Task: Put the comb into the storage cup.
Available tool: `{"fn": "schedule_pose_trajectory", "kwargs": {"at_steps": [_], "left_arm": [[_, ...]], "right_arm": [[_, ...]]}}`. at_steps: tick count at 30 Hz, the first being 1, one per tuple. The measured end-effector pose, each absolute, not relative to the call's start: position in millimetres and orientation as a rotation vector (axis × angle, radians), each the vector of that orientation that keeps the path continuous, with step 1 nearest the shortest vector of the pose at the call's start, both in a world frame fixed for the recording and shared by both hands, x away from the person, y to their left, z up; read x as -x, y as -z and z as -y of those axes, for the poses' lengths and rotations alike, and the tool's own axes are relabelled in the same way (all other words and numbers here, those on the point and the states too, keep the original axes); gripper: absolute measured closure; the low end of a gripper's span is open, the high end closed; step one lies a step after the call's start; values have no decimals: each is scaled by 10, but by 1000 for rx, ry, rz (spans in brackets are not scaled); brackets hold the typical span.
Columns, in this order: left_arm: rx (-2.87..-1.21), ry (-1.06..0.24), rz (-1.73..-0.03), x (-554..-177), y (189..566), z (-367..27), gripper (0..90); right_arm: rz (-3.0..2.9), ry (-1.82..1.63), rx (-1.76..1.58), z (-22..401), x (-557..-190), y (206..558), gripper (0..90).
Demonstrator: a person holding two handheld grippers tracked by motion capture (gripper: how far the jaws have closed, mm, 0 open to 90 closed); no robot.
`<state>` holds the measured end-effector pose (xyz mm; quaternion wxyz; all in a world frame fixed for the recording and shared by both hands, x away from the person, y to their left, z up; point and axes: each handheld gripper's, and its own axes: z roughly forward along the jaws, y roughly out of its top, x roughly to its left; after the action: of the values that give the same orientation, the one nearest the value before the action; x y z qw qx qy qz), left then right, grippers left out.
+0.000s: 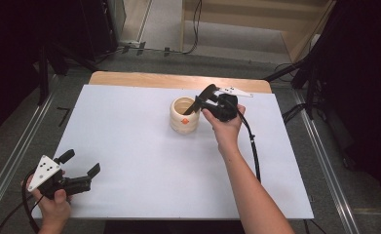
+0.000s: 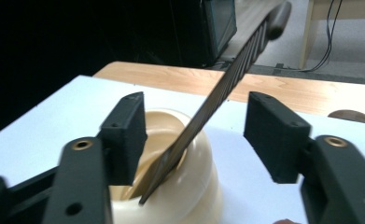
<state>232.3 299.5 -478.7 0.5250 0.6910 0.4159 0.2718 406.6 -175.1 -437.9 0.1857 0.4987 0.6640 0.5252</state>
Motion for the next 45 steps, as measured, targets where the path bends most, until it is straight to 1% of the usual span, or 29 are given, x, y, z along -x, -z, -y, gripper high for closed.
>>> {"fn": "schedule_pose_trajectory", "kwargs": {"at_steps": [4,5,8,9,19,45], "left_arm": [[-1653,-651,-997,-2323,4788,-2995,0],[-1654,-654,-1000,-2323,4787,-2994,0],[-1651,-653,-999,-2321,4788,-2994,0],[-1651,-654,-999,-2321,4788,-2993,0],[-1655,-653,-993,-2322,4789,-2992,0],[-1662,-660,-993,-2316,4789,-2978,0]], "right_arm": [[-1883,-1473,-1414,1772,-4032,4333,176],[-1888,-1476,-1410,1778,-4019,4317,113],[-1891,-1443,-1364,1783,-3958,4249,56],[-1900,-1432,-1343,1784,-3934,4226,0],[-1928,-1396,-1238,1838,-3758,4162,0],[-1926,-1399,-1166,2193,-3285,4345,0]]}}
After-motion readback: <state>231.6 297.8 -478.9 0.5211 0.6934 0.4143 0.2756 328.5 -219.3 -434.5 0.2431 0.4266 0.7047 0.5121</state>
